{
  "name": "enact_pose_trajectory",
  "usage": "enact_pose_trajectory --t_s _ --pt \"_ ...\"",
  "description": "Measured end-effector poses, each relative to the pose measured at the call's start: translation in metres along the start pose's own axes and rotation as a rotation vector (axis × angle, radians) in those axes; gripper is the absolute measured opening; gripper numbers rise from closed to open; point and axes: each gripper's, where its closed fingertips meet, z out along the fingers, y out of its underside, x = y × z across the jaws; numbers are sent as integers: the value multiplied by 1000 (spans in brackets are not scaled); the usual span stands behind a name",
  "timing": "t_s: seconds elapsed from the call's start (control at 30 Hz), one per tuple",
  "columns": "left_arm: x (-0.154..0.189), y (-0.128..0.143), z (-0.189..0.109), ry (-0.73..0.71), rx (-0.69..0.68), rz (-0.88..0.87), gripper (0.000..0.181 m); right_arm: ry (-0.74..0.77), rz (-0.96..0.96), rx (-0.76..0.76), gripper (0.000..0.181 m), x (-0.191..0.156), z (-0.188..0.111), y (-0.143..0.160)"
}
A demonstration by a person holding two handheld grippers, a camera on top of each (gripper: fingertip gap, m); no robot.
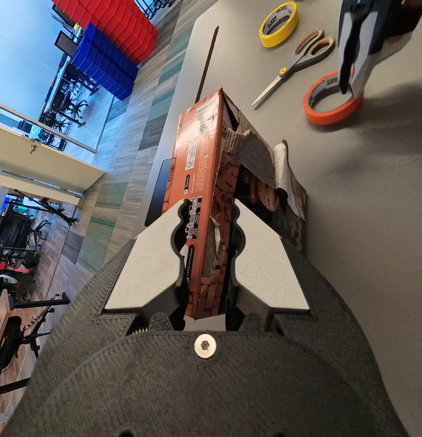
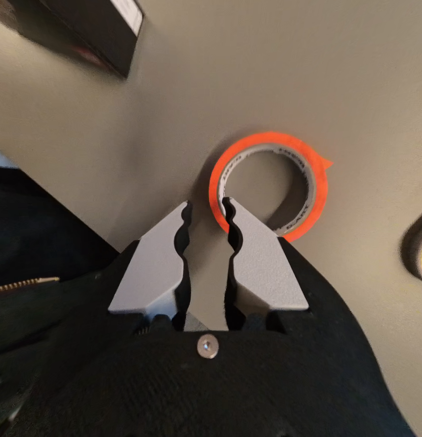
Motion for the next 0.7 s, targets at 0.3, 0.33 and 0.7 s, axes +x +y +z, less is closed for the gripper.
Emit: enact_pose_trajectory --t_s 0.3,0.33,0.7 --pt "3 -1 -2 -2 0 5 33 166 552 187 38 23 12 -39" --pt "3 -1 -2 -1 0 4 33 214 536 131 41 25 21 -35" --pt "4 -1 -3 -6 3 11 33 53 -11 -101 38 -37 44 11"
